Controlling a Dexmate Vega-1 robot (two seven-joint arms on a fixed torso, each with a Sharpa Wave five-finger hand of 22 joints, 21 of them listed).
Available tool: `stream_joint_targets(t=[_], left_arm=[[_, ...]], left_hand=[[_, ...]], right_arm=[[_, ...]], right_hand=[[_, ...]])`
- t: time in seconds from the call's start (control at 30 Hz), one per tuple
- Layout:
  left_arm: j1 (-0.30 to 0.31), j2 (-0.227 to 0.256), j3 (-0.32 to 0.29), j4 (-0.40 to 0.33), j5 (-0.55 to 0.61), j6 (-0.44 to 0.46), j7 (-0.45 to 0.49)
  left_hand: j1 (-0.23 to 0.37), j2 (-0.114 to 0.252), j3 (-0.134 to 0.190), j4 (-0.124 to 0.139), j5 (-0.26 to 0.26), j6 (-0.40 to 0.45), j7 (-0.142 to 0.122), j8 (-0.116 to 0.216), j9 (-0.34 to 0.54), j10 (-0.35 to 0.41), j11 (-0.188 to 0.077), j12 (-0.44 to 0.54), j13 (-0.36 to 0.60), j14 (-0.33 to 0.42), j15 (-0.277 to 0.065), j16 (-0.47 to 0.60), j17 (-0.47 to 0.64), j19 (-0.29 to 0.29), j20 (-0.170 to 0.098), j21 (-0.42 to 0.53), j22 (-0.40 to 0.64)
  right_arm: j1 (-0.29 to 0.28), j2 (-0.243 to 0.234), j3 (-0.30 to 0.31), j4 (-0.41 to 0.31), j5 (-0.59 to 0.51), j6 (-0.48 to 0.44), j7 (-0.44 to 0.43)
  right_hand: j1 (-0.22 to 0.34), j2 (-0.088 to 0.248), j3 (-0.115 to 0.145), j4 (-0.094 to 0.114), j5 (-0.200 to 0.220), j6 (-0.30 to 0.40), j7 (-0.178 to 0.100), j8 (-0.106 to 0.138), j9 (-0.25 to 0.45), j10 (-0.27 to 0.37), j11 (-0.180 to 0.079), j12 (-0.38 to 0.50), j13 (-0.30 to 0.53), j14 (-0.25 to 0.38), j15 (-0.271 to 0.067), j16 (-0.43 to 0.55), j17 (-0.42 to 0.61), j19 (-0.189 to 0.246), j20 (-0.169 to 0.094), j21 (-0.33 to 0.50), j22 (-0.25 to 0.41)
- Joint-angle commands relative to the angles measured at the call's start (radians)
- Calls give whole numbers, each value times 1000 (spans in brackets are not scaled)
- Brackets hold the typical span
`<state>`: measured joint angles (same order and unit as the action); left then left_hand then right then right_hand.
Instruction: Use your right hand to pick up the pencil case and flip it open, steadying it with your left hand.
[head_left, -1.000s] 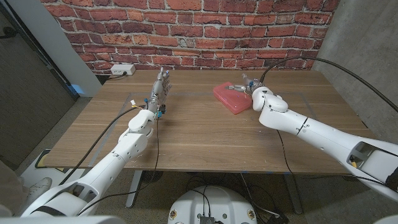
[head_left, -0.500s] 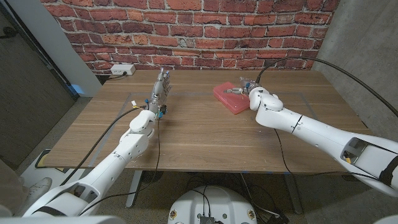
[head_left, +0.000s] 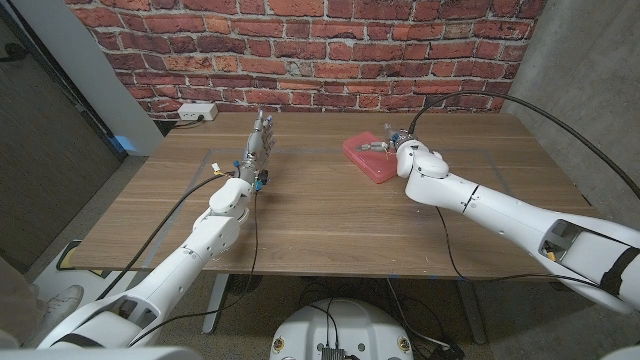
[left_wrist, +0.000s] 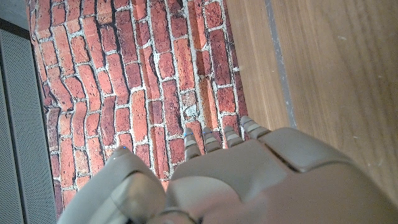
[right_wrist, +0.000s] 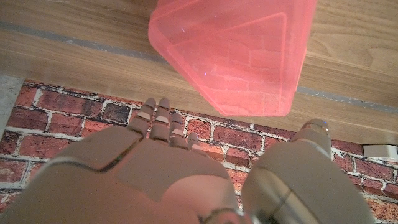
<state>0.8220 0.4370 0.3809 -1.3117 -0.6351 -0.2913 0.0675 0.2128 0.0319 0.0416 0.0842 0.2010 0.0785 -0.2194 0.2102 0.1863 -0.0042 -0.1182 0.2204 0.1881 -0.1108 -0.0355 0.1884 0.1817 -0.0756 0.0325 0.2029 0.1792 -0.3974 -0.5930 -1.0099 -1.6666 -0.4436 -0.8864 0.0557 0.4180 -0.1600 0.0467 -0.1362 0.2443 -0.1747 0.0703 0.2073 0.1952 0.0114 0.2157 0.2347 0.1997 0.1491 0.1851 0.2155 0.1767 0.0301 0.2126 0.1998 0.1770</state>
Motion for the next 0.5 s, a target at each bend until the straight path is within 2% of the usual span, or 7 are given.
stream_joint_targets(t=[0.03, 0.17, 0.2, 0.47, 0.5], left_arm=[[-1, -1, -1, 3, -6, 3, -5], [0, -3, -3, 6, -6, -6, -5], [2, -3, -4, 6, -5, -8, -3], [13, 1, -9, -6, -7, -8, 5], [14, 1, -10, -8, -8, -7, 6]], left_hand=[[0, -3, -6, 2, 1, -1, 0, -3, 3, -2, -3, -5, 3, 2, -60, 0, 2, -3, 6, -5, 2], [0, -2, -7, 2, 2, -1, 0, -4, 3, -2, -2, -5, 3, 1, -59, -1, 2, -3, 9, -5, 2], [0, -1, -6, 3, 2, -1, 0, -4, 3, -2, -5, -5, 3, 1, -59, -1, 2, -3, 9, -5, 2], [2, 4, -5, 3, 3, 0, 0, -5, 3, -1, -7, -6, 3, 3, -60, 0, 2, -2, 7, -4, 2], [3, 4, -5, 3, 3, 0, 0, -6, 3, -1, -7, -6, 3, 4, -60, 0, 2, -2, 7, -4, 2]], right_arm=[[15, 23, -21, 18, -7, -13, -9], [19, 23, -28, 12, -12, -18, -10], [25, 21, -37, 11, -17, -21, -2], [45, 37, -61, 40, -21, -29, 17], [47, 39, -64, 43, -21, -26, 18]], right_hand=[[0, -8, -9, 0, 7, -220, -3, 2, 1, 2, 3, 5, 2, -4, 16, -3, 0, 16, 3, 4, -2], [5, -3, -13, -1, 10, -227, 6, -2, 1, -7, 3, -1, 1, -19, 23, -14, 0, 21, 4, 1, -3], [10, 3, -19, 0, 15, -227, 6, -2, 1, -28, 3, -12, -1, -37, 26, -26, 1, 22, 6, -4, -3], [11, 4, -21, 0, 16, -228, 8, -3, 1, -29, 3, -13, -1, -40, 26, -27, 1, 22, 5, -6, -3], [11, 16, -26, 6, 19, -248, 15, -7, 2, -44, 4, -21, -1, -83, 27, -38, 3, 6, 5, -14, -3]])
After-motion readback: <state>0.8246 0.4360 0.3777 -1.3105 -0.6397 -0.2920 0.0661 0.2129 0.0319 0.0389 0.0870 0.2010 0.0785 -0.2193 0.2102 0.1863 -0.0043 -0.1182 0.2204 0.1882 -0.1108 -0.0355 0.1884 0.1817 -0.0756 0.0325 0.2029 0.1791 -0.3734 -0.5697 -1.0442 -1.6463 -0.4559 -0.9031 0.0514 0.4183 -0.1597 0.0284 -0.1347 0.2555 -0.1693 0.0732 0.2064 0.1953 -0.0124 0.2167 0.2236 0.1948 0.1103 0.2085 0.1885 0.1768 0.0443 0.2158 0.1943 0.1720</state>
